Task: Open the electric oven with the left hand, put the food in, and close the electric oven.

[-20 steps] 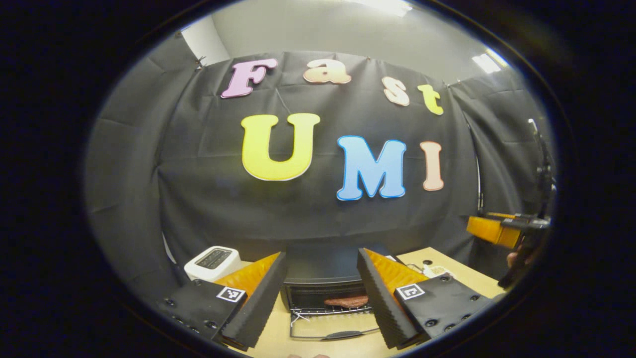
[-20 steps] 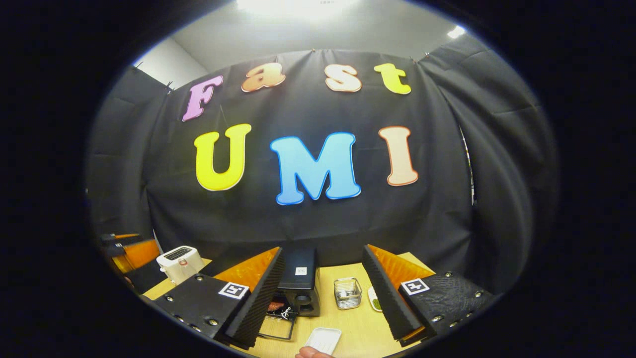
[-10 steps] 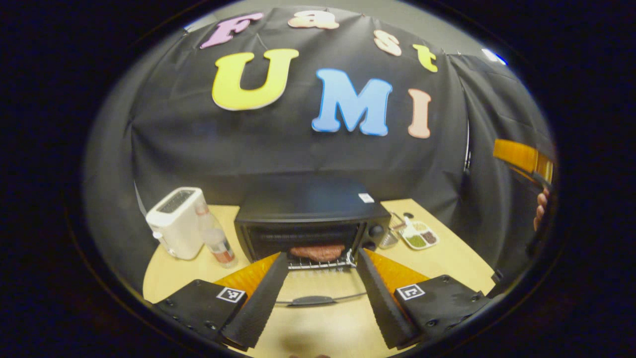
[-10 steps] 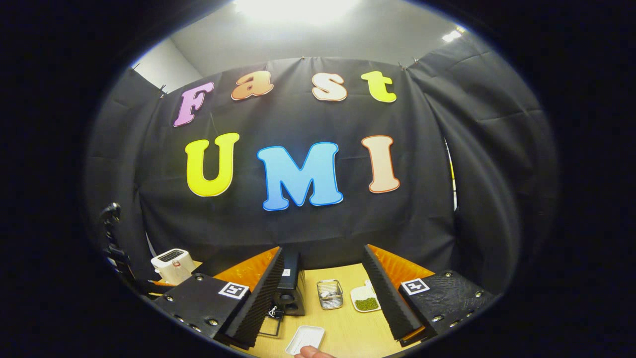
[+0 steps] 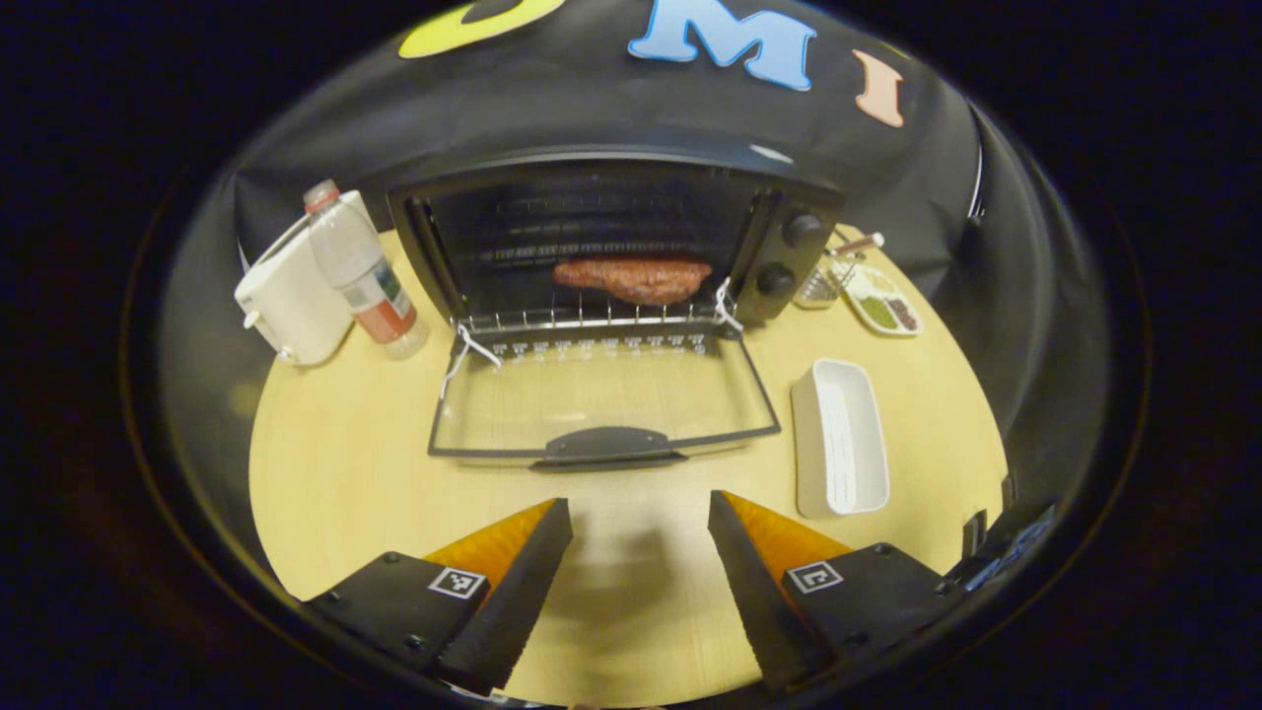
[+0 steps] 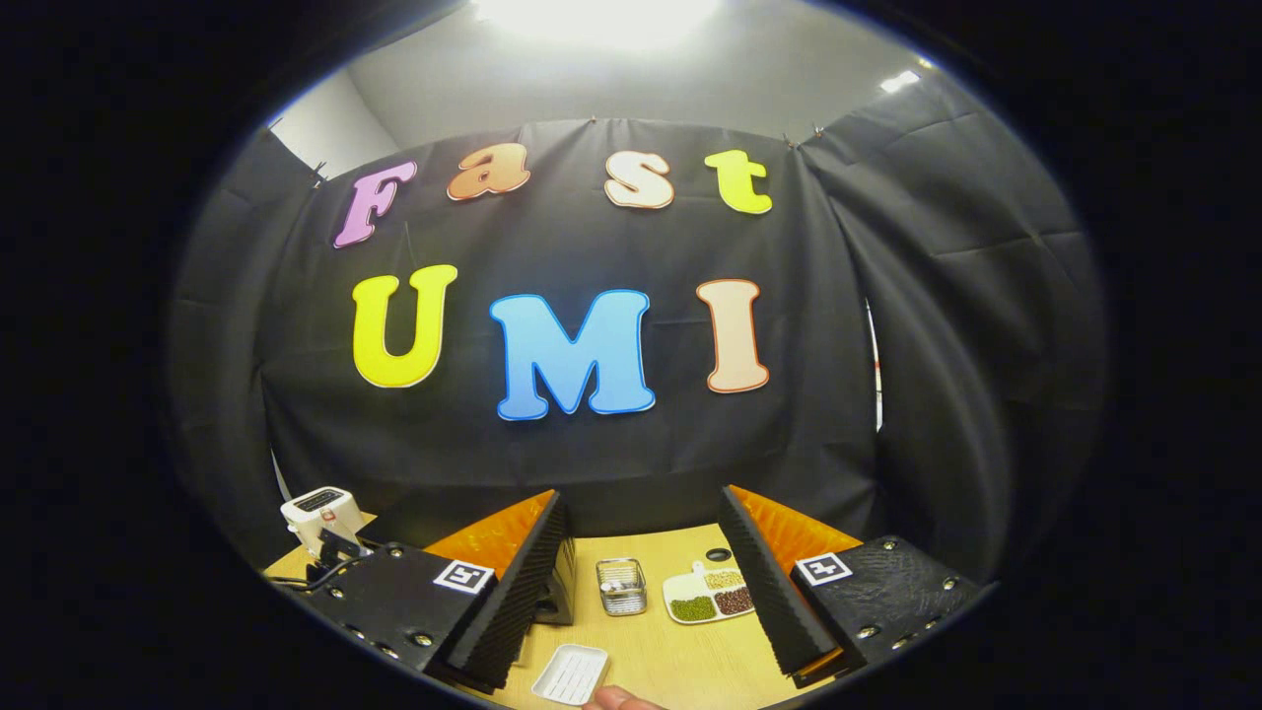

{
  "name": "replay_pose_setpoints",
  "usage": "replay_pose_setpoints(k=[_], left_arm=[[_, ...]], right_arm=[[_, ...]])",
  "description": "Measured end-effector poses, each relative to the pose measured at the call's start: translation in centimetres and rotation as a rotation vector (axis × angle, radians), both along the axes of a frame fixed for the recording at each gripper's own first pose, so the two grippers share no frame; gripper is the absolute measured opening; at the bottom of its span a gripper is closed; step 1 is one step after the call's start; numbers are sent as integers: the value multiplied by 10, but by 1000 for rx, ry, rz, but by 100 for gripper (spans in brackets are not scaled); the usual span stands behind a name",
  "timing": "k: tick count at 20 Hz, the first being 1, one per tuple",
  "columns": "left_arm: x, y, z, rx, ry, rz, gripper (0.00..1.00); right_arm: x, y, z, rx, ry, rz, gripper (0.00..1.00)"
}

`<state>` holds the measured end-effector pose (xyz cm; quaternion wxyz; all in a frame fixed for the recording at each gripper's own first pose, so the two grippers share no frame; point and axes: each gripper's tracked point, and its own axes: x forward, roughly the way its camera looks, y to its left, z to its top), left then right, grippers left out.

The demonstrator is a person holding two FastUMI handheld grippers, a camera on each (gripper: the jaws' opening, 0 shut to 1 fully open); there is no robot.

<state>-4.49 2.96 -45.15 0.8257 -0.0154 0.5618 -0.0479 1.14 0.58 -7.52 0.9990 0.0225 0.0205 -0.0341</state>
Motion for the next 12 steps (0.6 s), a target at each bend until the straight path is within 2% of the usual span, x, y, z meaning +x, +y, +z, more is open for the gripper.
replay_pose_setpoints(k=[1,2,4,6,7,11,12], left_arm=[[0,1,-8,-2,28,20,99],[1,3,-16,-5,52,40,95],[5,5,-26,-7,83,61,95],[11,10,-36,14,99,53,95],[12,12,-42,23,114,48,99],[14,17,-58,42,161,61,92],[17,19,-60,47,159,60,94]], right_arm=[[-2,-4,-1,4,2,-6,96],[-2,-9,-3,5,6,-15,96],[0,-17,-5,13,15,-29,96],[1,-21,-7,28,25,-36,96],[2,-24,-8,30,27,-42,96],[2,-32,-9,31,30,-67,96],[3,-33,-11,31,34,-71,96]])
